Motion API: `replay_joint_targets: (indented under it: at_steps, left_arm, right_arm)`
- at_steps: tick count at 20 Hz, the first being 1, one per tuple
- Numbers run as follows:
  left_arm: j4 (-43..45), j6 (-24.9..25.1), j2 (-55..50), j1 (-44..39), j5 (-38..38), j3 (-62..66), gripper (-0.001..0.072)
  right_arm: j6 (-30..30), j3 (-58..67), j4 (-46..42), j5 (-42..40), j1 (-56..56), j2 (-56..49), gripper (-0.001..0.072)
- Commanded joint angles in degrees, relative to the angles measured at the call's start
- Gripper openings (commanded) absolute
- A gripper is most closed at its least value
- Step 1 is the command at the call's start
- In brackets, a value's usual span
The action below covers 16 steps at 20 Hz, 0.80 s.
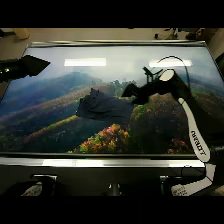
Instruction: Fold the shirts.
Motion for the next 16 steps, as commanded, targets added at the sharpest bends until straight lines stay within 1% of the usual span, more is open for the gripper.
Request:
replay_joint_targets:
  at_steps: [1,3,7,8,9,10,11,12,13,14,15,16]
  left_arm:
    - [2.2,-0.1,0.1,0.0,-0.4,-1.8,0.0025]
    - [2.3,-1.0,0.1,0.0,-0.5,-2.3,0.0025]
    - [2.3,-1.4,0.1,0.0,-1.9,-2.3,0.0025]
    - [2.3,-1.4,0.1,0.0,-1.9,-2.3,0.0025]
    - [2.3,-2.0,0.1,0.0,-1.9,-2.3,0.0025]
    - [2.3,-2.0,0.1,0.0,-1.9,-2.3,0.0025]
    - [2.3,-2.0,0.1,0.0,-1.9,-2.3,0.0025]
    - [2.3,-2.0,0.1,0.0,-1.9,-2.3,0.0025]
    - [2.3,-2.0,0.0,0.0,-1.8,-2.3,0.0025]
    - [2.3,-2.0,0.0,0.0,-1.7,-2.3,0.0025]
    - [2.4,-2.0,-0.2,0.0,-1.7,-2.3,0.0025]
    - [2.4,-2.0,-0.5,0.0,-1.7,-2.3,0.0025]
  right_arm:
    - [6.0,-3.9,-11.7,6.7,-4.5,0.6,0.0667]
    - [5.1,-7.4,-3.5,1.2,-2.2,-1.3,0.0667]
    - [4.5,-7.7,9.1,-7.6,3.6,-6.8,0.0659]
    - [4.4,-7.7,12.4,-8.9,4.4,-7.8,0.0570]
    - [3.8,-7.7,14.9,-9.7,4.5,-8.4,0.0410]
    - [3.8,-7.7,16.6,-10.4,4.3,-8.6,0.0193]
    - [3.3,-7.0,17.7,-10.4,3.5,-8.5,0.0023]
    - [-0.2,-5.6,19.4,-9.2,2.1,-8.4,0.0018]
    - [-5.7,-2.9,21.3,-5.8,0.2,-8.1,0.0018]
    - [-9.4,0.6,21.9,-1.9,-2.0,-7.7,0.0018]
    - [-10.9,4.6,21.2,1.8,-4.8,-7.0,0.0018]
    - [-10.2,8.4,19.7,4.0,-8.2,-6.0,0.0018]
